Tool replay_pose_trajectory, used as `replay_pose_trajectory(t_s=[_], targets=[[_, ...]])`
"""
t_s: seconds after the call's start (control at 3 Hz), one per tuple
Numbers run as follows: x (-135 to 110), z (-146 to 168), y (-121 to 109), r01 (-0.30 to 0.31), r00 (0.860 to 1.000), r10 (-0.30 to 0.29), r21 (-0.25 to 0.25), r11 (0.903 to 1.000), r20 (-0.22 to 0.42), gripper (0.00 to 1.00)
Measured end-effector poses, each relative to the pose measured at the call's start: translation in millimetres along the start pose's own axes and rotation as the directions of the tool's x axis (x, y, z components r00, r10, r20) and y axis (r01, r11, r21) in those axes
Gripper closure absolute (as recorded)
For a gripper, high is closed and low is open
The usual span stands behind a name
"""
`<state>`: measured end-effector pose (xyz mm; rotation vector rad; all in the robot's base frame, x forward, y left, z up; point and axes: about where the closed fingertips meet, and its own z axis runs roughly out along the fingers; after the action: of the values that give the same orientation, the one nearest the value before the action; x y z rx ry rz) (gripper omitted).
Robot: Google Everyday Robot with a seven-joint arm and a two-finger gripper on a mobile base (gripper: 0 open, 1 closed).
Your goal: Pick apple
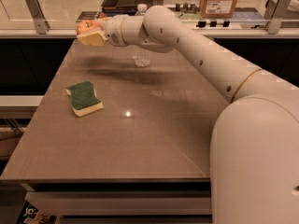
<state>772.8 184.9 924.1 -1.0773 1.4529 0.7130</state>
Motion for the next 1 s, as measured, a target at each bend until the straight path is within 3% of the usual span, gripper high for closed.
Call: replay_pose_trajectory(t_s=[1.0], targets=[[-40, -19, 7, 0.079, 0.994, -0.075, -0.049, 0.9957, 0.083, 1.0]])
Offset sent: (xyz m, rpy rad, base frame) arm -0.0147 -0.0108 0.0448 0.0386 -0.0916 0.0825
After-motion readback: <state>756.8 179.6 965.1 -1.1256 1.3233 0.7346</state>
